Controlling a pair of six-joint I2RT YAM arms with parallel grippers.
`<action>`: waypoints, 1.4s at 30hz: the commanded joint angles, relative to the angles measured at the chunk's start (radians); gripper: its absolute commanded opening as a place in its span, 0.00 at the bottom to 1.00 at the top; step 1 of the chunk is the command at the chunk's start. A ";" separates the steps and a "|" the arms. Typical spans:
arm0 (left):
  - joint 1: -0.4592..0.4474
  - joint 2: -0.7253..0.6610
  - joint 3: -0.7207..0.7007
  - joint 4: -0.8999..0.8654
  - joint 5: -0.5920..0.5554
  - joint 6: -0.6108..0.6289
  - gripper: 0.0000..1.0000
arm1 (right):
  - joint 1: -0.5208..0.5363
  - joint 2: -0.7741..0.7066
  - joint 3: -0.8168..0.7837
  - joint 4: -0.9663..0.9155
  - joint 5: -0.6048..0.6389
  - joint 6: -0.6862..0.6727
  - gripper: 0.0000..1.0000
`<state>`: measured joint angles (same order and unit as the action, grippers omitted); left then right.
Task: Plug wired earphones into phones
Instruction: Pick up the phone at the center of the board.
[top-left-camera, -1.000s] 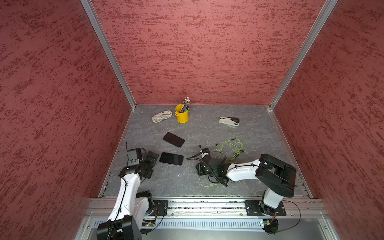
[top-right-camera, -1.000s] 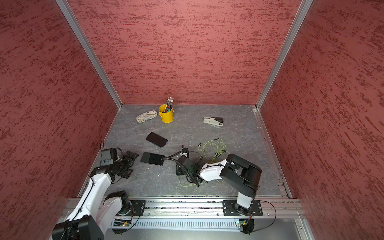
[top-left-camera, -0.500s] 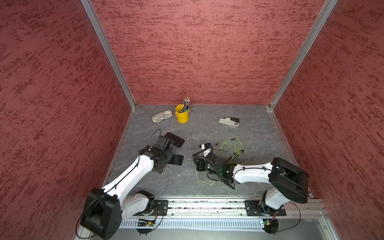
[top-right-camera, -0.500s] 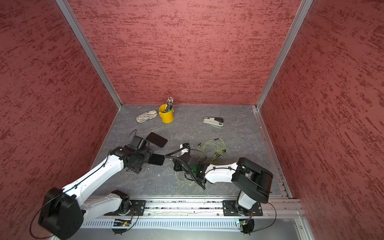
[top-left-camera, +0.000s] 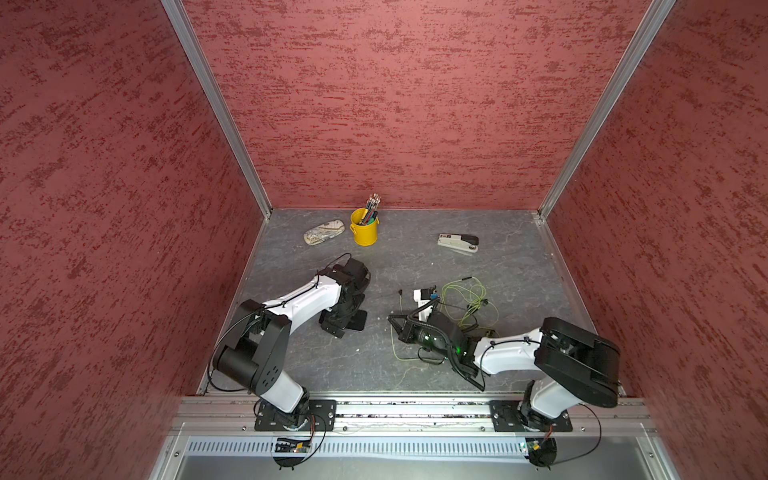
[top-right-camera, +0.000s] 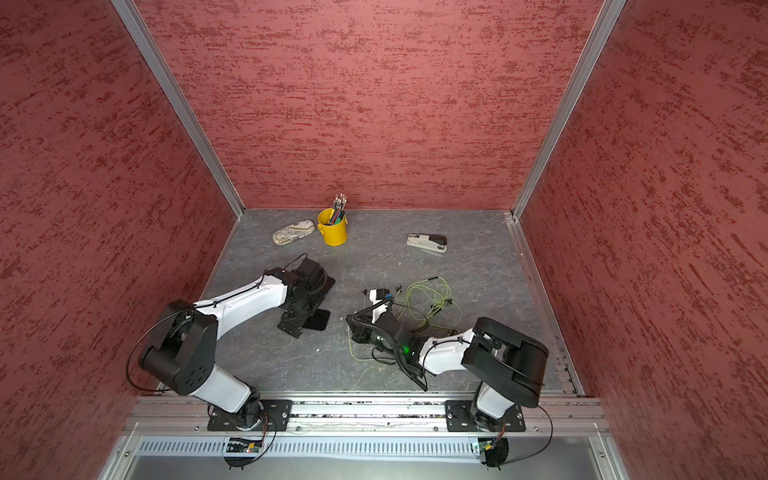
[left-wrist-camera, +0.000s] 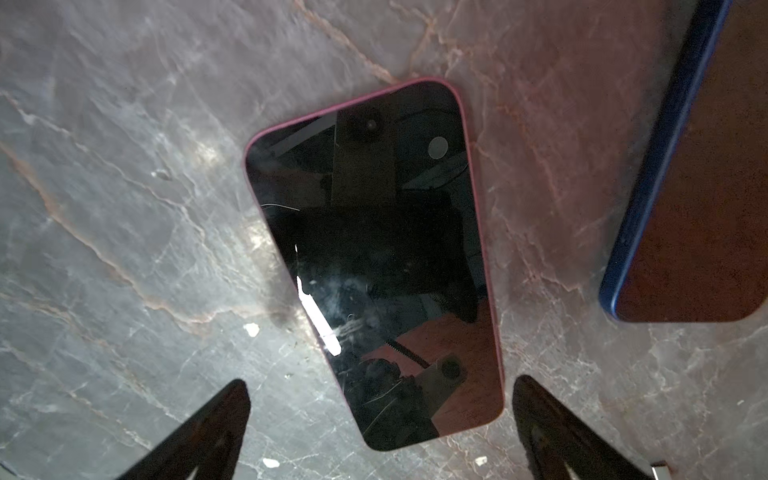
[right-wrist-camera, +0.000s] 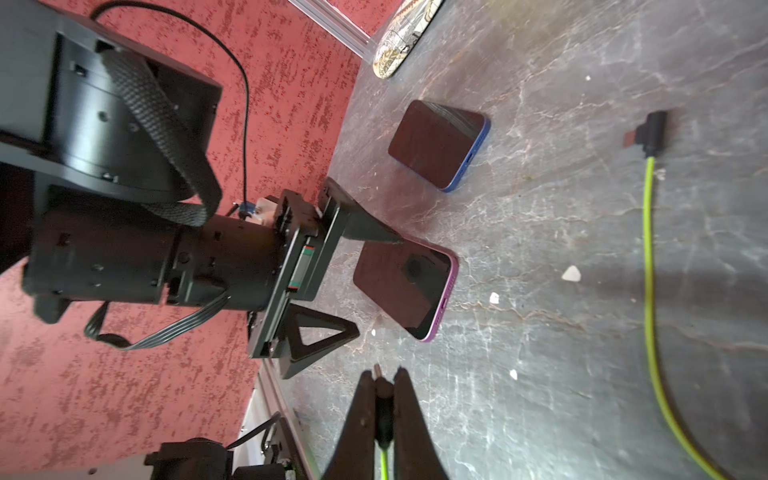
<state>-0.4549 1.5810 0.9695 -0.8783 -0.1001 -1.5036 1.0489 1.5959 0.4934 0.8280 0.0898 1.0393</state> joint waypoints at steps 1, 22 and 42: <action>-0.004 0.029 0.029 0.003 0.000 -0.046 1.00 | -0.009 0.026 -0.010 0.086 -0.024 0.039 0.00; 0.009 0.195 0.059 0.014 0.027 -0.070 0.93 | -0.012 0.096 0.007 0.072 -0.028 0.053 0.00; 0.007 0.165 0.034 0.058 0.100 -0.125 0.68 | -0.048 0.175 -0.006 0.159 -0.067 0.082 0.00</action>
<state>-0.4473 1.7428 1.0389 -0.8440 -0.0502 -1.6169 1.0111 1.7531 0.4889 0.9493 0.0353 1.1030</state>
